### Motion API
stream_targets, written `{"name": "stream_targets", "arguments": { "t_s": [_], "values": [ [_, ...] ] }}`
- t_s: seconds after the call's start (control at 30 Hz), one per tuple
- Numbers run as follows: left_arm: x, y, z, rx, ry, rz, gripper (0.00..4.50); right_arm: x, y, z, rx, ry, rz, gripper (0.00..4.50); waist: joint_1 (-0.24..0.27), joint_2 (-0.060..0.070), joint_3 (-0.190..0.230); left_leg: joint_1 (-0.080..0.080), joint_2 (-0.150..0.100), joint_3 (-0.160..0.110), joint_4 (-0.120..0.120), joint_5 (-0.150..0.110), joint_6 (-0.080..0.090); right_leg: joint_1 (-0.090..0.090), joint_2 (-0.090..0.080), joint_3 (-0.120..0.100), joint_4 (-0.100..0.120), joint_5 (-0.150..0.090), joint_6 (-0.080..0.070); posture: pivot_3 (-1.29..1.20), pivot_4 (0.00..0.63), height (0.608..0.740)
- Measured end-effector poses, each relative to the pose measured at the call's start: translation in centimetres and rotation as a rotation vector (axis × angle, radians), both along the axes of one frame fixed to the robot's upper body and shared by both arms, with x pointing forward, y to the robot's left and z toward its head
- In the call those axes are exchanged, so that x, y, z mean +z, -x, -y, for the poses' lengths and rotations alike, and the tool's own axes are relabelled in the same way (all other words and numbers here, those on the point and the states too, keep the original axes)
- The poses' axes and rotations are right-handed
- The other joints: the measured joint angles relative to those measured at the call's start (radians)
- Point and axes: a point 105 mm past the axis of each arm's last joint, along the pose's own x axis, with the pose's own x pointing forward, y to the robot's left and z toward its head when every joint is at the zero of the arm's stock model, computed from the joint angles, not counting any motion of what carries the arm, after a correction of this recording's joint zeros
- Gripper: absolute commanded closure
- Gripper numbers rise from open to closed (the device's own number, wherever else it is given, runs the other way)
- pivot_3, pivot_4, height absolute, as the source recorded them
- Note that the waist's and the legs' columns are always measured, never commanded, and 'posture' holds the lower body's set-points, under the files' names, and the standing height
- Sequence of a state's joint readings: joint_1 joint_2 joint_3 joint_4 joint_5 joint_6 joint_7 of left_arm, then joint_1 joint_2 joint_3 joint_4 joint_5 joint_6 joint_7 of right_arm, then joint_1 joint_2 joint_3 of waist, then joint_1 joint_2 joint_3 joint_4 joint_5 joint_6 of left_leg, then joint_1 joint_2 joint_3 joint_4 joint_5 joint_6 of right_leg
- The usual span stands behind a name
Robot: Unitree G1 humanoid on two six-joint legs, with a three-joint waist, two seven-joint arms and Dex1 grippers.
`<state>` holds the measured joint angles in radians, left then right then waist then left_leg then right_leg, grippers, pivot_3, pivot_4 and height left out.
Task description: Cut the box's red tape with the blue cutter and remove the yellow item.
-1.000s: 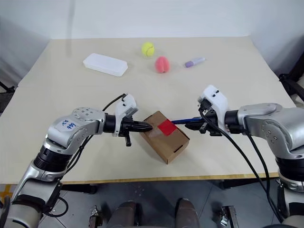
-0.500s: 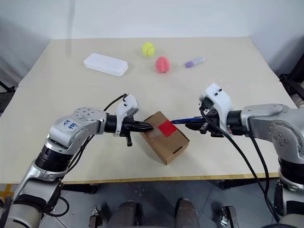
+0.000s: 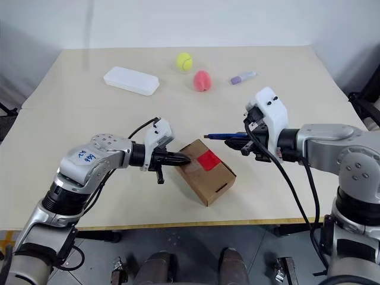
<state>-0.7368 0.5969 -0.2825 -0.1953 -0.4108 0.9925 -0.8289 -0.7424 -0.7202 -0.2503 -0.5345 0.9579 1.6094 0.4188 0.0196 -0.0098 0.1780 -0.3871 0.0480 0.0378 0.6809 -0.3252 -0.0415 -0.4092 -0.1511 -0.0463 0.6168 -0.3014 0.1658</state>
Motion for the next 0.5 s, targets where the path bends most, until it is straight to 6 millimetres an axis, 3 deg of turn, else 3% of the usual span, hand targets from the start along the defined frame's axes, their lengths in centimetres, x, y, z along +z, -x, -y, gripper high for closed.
{"name": "stream_targets", "arguments": {
  "t_s": [0.37,0.5],
  "values": [
    [0.2,0.6,-0.9,-0.02,-0.034,-0.022,4.5,-0.3,0.8,-2.0,0.019,-0.059,0.022,4.38,-0.003,0.0,0.0,0.0,0.0,0.0,0.0,0.0,0.0,0.0,0.0,0.0,0.0,0.0,0.0,0.0,0.15,0.74],
    [0.2,0.7,-0.9,-0.023,-0.034,-0.024,4.5,-0.9,0.8,-1.8,-0.005,-0.055,0.004,4.38,-0.001,0.0,0.0,0.0,0.0,0.0,0.0,0.0,0.001,0.0,0.0,0.0,0.0,0.0,0.0,0.0,0.15,0.74]
  ]
}}
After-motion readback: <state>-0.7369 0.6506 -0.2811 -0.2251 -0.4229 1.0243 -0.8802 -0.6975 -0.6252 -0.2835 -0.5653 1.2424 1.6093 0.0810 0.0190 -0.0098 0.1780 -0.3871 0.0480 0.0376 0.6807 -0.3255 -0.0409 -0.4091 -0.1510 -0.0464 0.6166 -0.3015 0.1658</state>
